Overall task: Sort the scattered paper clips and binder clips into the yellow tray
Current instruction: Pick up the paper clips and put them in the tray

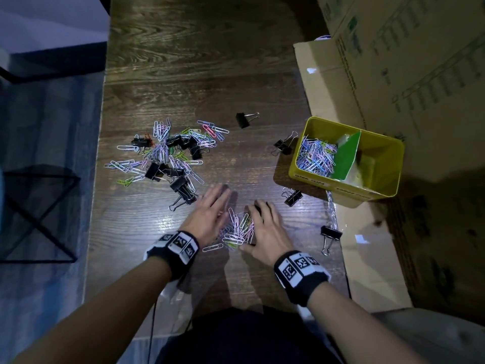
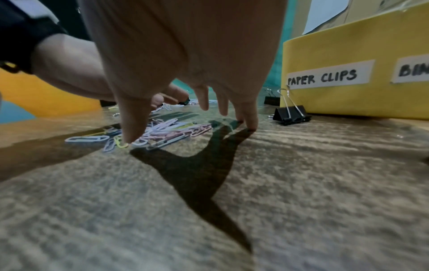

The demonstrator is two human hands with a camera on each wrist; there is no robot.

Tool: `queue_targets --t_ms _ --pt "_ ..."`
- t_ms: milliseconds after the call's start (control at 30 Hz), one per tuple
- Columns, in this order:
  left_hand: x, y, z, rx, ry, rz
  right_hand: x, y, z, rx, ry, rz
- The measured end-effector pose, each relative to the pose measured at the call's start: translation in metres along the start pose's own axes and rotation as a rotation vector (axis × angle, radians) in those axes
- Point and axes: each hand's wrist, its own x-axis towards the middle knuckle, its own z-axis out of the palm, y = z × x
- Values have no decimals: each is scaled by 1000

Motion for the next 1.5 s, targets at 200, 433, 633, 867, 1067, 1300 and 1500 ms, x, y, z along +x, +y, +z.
queue_targets --t_ms 200,433,633,867,1067,1300,1500 --pt "-29 10 19 104 -303 37 -5 -16 15 -62 51 42" --pt "-49 -3 5 -64 151 20 -9 -15 18 38 138 93" --pt "-49 9 6 135 -146 -216 -6 -27 17 60 30 165" --pt "-48 25 16 -36 -134 -174 -9 -36 18 107 34 62" --pt "-49 18 7 102 -246 -90 -8 -29 10 269 3 135" --pt "-47 14 14 317 -314 79 -5 -17 12 558 42 310" --pt "-41 20 5 243 -261 -69 -3 -6 12 687 62 335"
